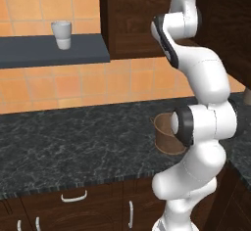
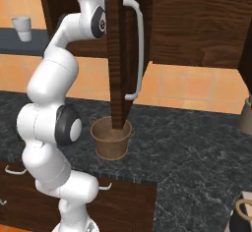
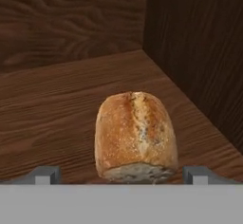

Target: Open the cabinet, pick up the bread from the cabinet and place it in the basket. Then move the basket to the dining counter.

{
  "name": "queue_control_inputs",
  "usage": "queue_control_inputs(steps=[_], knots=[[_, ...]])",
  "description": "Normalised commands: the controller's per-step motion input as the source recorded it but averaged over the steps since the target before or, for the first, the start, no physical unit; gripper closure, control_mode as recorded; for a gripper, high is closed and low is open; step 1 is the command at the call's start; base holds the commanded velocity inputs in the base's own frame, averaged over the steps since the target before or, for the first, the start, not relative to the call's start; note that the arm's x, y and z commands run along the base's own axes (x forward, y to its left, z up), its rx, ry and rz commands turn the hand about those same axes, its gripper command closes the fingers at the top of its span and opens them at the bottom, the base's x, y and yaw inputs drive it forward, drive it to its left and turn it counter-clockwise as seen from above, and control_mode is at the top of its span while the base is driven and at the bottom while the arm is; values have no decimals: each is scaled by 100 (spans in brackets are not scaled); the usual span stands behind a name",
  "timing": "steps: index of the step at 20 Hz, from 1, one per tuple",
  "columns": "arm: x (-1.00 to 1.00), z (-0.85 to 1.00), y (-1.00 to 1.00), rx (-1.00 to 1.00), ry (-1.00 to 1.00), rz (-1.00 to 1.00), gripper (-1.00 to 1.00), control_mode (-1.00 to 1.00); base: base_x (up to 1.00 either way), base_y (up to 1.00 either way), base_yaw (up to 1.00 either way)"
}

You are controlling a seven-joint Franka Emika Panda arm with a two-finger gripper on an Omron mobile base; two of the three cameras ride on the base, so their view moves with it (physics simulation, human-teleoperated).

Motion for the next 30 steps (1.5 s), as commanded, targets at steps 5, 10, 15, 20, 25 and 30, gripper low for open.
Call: queue_control_inputs(steps=[5,10,15,20,25,30], knots=[[53,-22,-10,-6,0,0,-100,-100,0,0,0],[47,-20,-26,-3,0,0,-100,-100,0,0,0],[25,-15,-26,0,4,0,-100,-100,0,0,0],[12,-18,-13,-2,4,0,-100,-100,0,0,0],[10,-43,0,-8,2,0,-100,-100,0,0,0],[11,-19,-1,0,0,0,100,-100,0,0,0]])
